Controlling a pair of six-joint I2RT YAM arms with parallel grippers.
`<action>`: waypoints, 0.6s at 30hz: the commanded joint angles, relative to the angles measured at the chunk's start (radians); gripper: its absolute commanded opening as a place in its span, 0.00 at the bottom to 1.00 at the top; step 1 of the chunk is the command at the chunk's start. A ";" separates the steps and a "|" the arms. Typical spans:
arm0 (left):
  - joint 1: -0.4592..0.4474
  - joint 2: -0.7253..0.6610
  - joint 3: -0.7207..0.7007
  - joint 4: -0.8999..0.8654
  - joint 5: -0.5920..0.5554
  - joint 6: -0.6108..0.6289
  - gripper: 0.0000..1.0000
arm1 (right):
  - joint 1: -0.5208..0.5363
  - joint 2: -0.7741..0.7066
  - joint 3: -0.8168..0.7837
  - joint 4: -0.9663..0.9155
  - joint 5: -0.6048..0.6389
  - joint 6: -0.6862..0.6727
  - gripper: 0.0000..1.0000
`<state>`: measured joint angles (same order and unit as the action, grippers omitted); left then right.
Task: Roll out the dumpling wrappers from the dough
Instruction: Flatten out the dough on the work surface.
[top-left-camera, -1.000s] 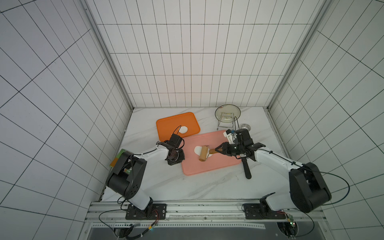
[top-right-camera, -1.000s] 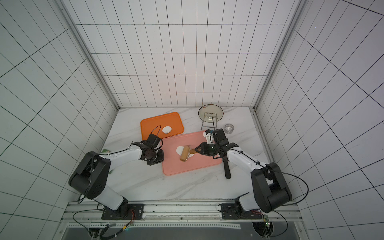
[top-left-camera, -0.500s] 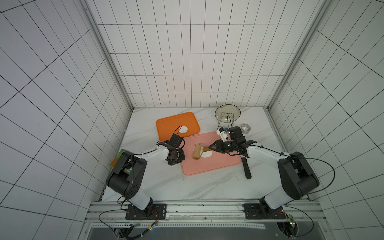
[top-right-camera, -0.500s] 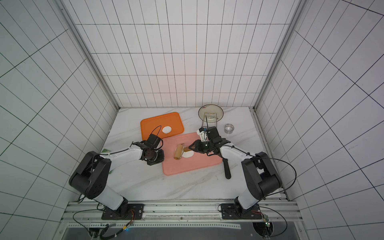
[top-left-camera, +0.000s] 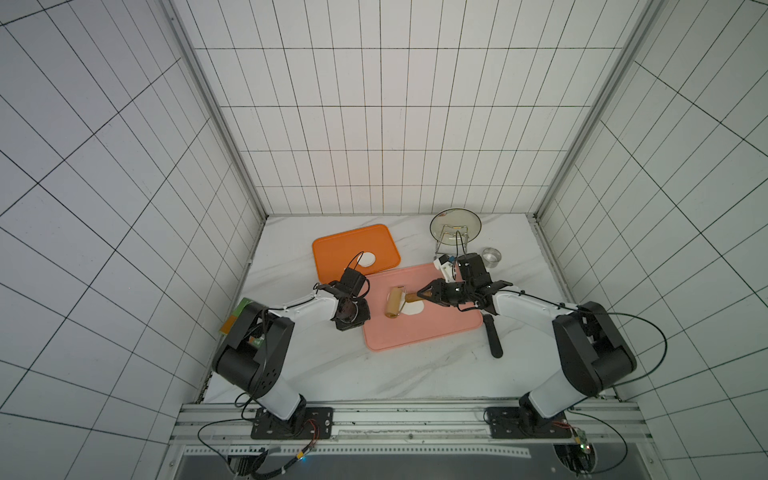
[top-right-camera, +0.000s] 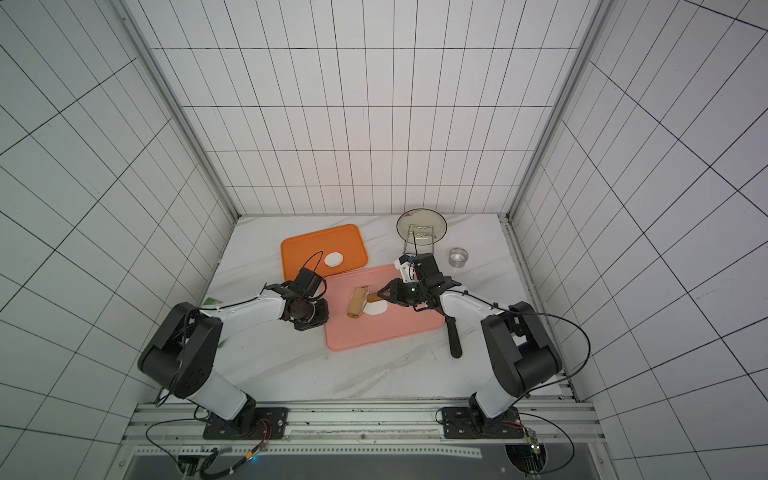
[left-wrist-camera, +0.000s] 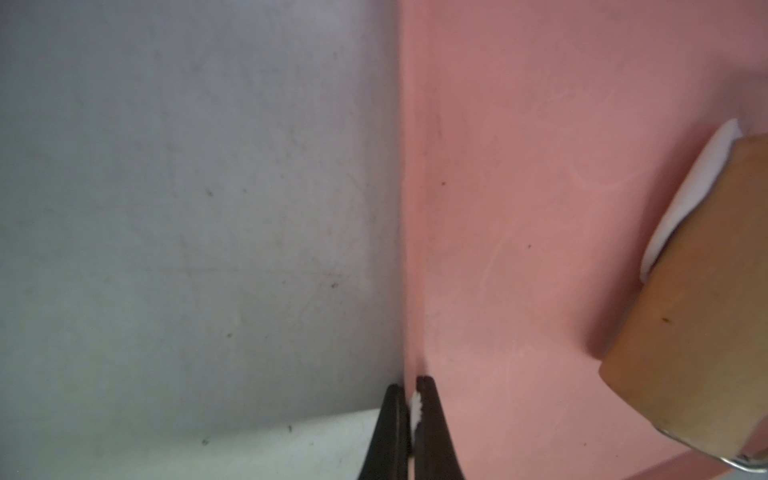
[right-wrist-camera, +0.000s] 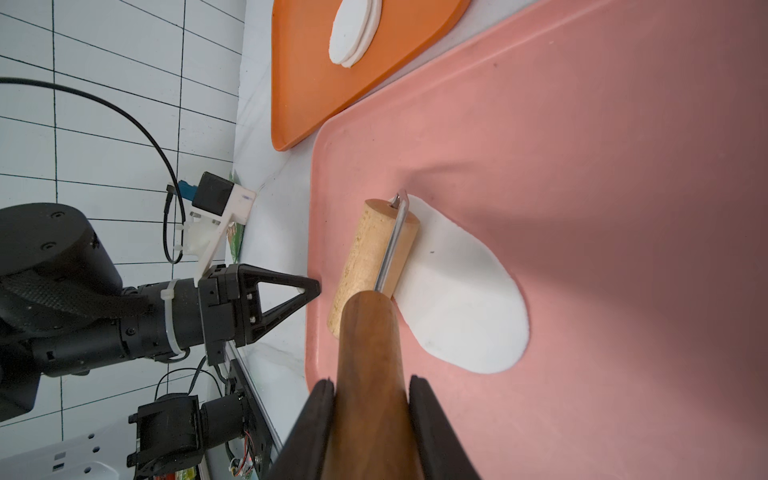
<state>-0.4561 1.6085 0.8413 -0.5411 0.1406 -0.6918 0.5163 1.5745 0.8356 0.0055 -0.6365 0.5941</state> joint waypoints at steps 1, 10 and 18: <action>0.014 0.064 -0.051 0.046 -0.030 -0.004 0.00 | -0.075 0.013 -0.110 -0.313 0.312 -0.037 0.00; 0.027 0.057 -0.060 0.047 -0.030 0.004 0.00 | -0.159 -0.137 -0.202 -0.419 0.370 -0.061 0.00; 0.027 0.049 -0.073 0.049 -0.030 0.005 0.00 | -0.190 -0.193 -0.225 -0.466 0.403 -0.074 0.00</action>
<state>-0.4366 1.5993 0.8204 -0.5140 0.1703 -0.6903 0.3721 1.3304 0.6891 -0.1619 -0.5976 0.5591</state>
